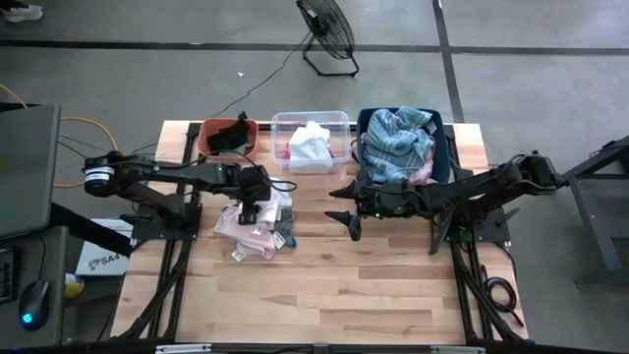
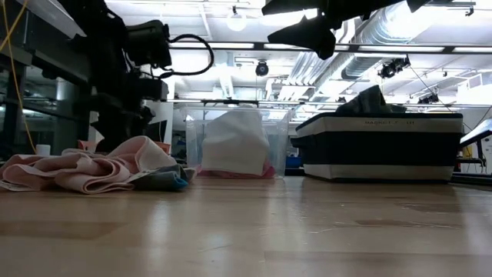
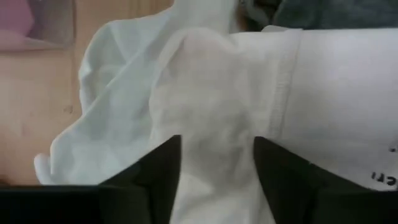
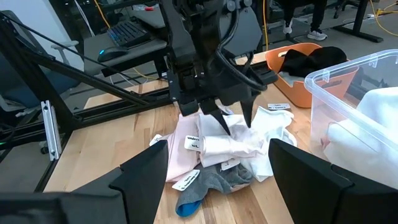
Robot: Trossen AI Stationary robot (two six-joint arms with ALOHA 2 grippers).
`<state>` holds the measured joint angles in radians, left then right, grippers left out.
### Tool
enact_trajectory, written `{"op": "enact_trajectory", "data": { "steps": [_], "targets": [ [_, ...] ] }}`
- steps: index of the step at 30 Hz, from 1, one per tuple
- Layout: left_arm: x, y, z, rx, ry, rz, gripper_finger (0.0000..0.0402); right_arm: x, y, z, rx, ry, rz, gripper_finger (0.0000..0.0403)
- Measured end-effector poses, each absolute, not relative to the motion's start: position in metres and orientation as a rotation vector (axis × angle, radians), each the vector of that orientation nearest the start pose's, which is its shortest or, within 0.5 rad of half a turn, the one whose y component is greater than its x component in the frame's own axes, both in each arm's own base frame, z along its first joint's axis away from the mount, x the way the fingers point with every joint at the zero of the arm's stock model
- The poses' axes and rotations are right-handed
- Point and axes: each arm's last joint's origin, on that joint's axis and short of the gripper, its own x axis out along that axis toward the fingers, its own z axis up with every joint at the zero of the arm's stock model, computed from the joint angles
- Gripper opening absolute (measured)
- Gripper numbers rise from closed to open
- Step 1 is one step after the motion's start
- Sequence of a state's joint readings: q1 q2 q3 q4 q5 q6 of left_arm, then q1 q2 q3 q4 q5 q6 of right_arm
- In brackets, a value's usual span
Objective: Pick & Place Cloths
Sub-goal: Put the white underwear into the transparent bin
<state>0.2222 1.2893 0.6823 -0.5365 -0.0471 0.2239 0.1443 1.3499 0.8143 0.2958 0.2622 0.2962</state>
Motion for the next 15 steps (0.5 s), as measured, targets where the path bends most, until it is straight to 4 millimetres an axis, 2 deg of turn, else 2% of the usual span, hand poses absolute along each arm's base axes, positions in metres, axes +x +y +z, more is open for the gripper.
{"op": "enact_trajectory", "data": {
  "steps": [4,8,12,15],
  "targets": [
    [0.224,0.053,0.167,0.122,1.194,0.108,0.0232,0.294,0.035,0.265,0.246,0.216,-0.151,0.0270],
    [0.229,0.055,0.155,0.148,1.238,0.129,0.0228,0.294,0.035,0.265,0.246,0.216,-0.151,0.0270],
    [0.231,0.055,0.150,0.137,1.251,0.112,0.0180,0.294,0.035,0.265,0.245,0.217,-0.151,0.0270],
    [0.231,0.054,0.151,0.117,1.246,0.084,0.0103,0.294,0.035,0.265,0.245,0.219,-0.151,0.0270]
  ]
}}
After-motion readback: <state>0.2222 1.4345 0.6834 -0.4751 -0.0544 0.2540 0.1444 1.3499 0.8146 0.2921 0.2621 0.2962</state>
